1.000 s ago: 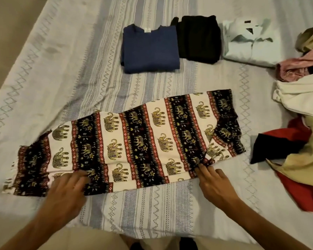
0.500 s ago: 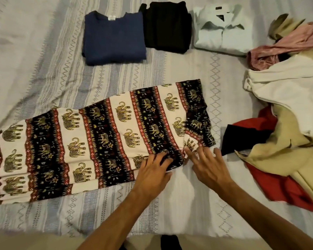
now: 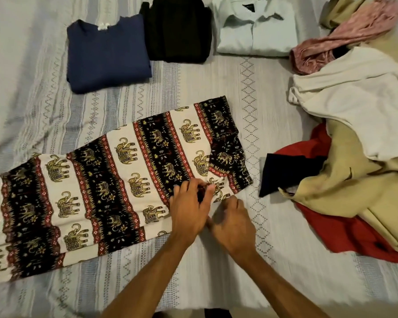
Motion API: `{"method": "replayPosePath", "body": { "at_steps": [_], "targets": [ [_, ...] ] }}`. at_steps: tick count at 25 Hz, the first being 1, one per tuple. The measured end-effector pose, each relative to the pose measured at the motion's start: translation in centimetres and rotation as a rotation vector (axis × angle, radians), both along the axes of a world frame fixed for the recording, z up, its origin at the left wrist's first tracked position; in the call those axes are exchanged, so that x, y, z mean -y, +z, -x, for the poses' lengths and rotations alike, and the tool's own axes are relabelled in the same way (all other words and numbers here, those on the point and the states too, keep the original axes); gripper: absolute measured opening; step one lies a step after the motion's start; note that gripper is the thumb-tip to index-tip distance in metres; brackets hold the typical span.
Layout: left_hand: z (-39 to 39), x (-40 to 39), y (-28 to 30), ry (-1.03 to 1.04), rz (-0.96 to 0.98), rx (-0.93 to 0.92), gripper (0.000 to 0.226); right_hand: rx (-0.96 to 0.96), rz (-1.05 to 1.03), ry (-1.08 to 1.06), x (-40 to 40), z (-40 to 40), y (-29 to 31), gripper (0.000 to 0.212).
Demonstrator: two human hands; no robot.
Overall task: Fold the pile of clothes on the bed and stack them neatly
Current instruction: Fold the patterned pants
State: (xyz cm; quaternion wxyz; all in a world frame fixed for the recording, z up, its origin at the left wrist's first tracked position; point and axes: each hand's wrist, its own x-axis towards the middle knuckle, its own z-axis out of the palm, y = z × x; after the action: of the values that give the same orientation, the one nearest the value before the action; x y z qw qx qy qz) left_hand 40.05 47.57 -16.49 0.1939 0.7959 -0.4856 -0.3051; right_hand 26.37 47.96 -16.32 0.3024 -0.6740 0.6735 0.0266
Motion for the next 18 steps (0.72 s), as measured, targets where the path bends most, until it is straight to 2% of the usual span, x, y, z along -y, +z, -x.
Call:
{"method": "replayPosePath", "body": {
  "at_steps": [3,5,8,10,11,12,14,15,16,18],
  "targets": [
    [0.9,3.1,-0.1,-0.093,-0.094,0.045,0.055,-0.012,0.028,-0.072,-1.6,-2.2,-0.4,0.042],
    [1.3,4.9,0.2,-0.093,-0.077,-0.048,0.041,-0.031,0.064,-0.135,-1.7,-2.9,-0.5,0.027],
    [0.3,6.5,1.0,0.185,-0.083,-0.477,0.018,-0.006,0.07,-0.217,-1.1,-2.4,-0.4,0.022],
    [-1.6,6.4,1.3,0.318,-0.151,-0.702,0.018,0.084,0.064,-0.25,-1.1,-2.0,-0.2,0.019],
    [-2.6,6.3,1.3,0.34,-0.202,-0.799,0.021,0.123,0.113,-0.201,-1.4,-1.7,-0.1,0.019],
    [-3.5,6.0,1.0,0.346,-0.252,-0.871,0.024,0.106,0.208,-0.054,-1.9,-1.4,-0.4,0.026],
    [-4.5,5.8,0.5,0.376,-0.304,-0.958,0.023,-0.003,0.399,0.446,-2.7,-0.6,-1.5,0.052],
    [-4.7,5.7,0.3,0.414,-0.295,-0.998,0.022,-0.043,0.421,0.68,-2.7,-0.3,-2.1,0.06],
    [-4.7,5.7,0.1,0.459,-0.265,-1.043,0.022,-0.066,0.417,0.833,-2.2,-0.3,-2.1,0.062],
    [-4.6,5.3,-0.2,0.567,-0.197,-1.164,0.026,-0.094,0.42,0.94,-0.3,-0.7,-1.9,0.055]
  ]
}}
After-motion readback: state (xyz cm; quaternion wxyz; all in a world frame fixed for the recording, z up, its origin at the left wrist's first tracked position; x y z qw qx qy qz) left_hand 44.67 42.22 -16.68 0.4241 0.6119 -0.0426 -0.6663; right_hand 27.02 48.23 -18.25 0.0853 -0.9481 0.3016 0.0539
